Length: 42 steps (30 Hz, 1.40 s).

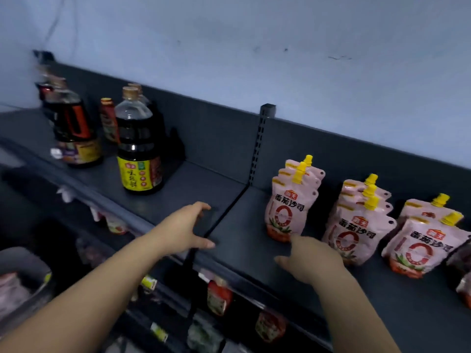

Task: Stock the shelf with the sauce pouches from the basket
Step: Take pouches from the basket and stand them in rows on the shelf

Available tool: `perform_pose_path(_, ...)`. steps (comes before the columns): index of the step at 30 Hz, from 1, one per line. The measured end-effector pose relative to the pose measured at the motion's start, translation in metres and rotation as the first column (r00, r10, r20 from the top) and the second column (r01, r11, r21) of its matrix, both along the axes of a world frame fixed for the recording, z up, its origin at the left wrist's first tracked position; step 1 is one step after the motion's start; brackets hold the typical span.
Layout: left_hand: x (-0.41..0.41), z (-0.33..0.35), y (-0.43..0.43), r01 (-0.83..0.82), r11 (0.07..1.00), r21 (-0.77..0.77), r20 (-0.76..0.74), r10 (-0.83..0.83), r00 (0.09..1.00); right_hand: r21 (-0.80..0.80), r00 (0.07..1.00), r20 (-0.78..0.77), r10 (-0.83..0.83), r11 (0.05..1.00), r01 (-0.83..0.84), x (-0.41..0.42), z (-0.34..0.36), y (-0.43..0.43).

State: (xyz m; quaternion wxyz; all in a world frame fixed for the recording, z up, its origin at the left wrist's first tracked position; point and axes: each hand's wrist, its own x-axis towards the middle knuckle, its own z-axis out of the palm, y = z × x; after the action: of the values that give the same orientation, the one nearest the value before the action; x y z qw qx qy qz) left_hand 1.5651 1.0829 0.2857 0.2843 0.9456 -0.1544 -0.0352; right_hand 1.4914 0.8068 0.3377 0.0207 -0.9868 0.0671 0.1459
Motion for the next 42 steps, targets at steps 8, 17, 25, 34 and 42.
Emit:
perform_pose_path(8,-0.065,0.019,0.164,-0.348,0.887,0.304,0.088,0.338,0.937,-0.006,0.897,0.061,0.438,0.899,-0.439,0.036,-0.004,0.166)
perform_pose_path(17,-0.152,-0.009,0.379,-0.504,0.696,0.511,-0.019,0.596,0.803,0.189,0.762,0.084,0.642,0.741,-0.644,0.031,-0.038,0.406)
perform_pose_path(25,-0.182,-0.064,0.496,-0.486,0.698,0.526,-0.174,0.648,0.742,0.26,0.71,-0.012,0.704,0.688,-0.678,0.03,-0.096,0.547)
perform_pose_path(34,-0.156,-0.147,0.552,-0.571,0.663,0.484,-0.336,0.743,0.579,0.341,0.59,-0.18,0.787,0.613,-0.713,0.093,-0.175,0.638)
perform_pose_path(42,-0.125,-0.23,0.574,-0.711,0.608,0.353,-0.572,0.742,0.35,0.453,0.37,-0.404,0.836,0.535,-0.713,0.13,-0.278,0.702)
